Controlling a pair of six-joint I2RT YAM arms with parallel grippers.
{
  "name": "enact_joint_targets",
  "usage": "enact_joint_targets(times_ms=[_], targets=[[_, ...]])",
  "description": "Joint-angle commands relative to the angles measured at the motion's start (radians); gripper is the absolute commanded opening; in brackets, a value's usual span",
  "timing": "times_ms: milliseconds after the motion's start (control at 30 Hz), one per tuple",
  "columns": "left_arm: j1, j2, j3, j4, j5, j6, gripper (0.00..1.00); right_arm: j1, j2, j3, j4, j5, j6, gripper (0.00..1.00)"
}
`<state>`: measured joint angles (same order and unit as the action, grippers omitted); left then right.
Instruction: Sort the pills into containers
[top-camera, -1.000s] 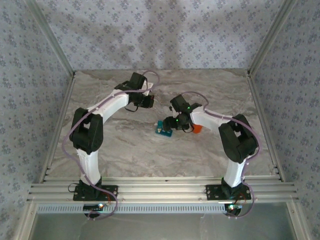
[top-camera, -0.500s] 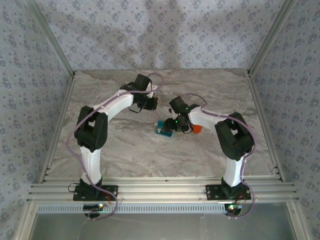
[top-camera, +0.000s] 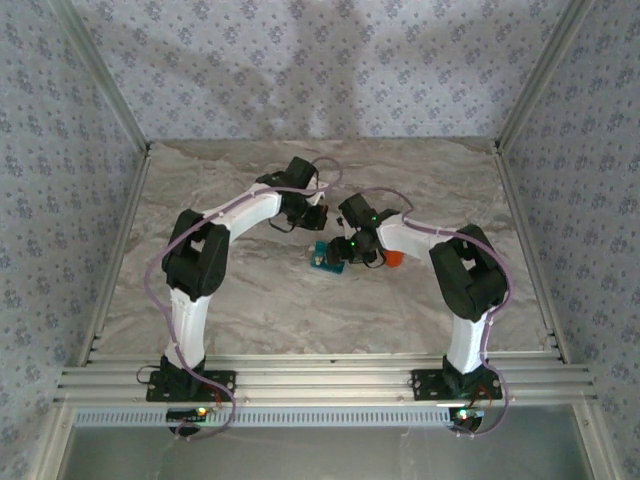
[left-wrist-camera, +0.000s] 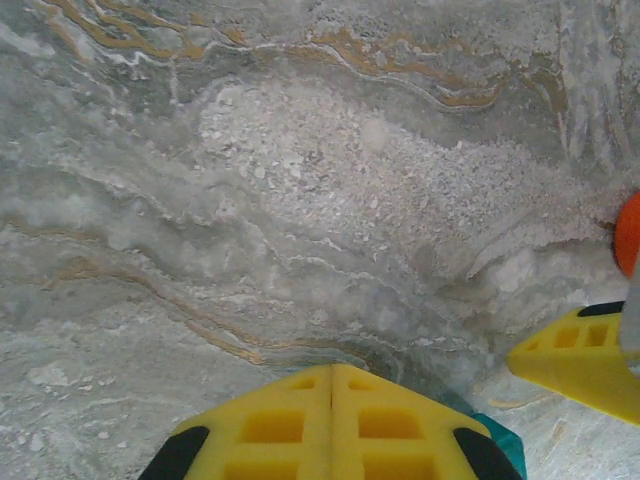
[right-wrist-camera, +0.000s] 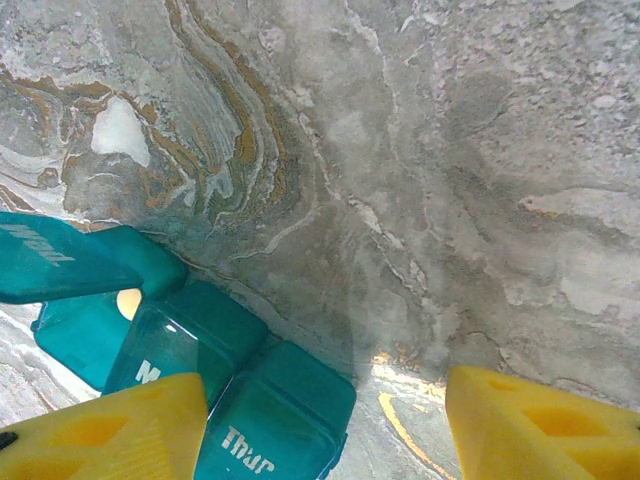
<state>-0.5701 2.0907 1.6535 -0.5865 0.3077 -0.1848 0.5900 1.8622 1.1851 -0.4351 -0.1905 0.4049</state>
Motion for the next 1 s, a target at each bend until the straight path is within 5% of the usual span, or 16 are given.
enact_joint_targets(times_ms=[0,967], targets=[[-0.006,-0.006,-0.005,-0.031,0.027,0.004,0.0,0.008,0.017,-0.031,-0.026,0.016,0.014,0.66],[-0.028,-0.151,-0.213,0.013,0.135,0.029,0.0,-0.001,0.012,-0.068,-0.01,0.014,0.029,0.62]])
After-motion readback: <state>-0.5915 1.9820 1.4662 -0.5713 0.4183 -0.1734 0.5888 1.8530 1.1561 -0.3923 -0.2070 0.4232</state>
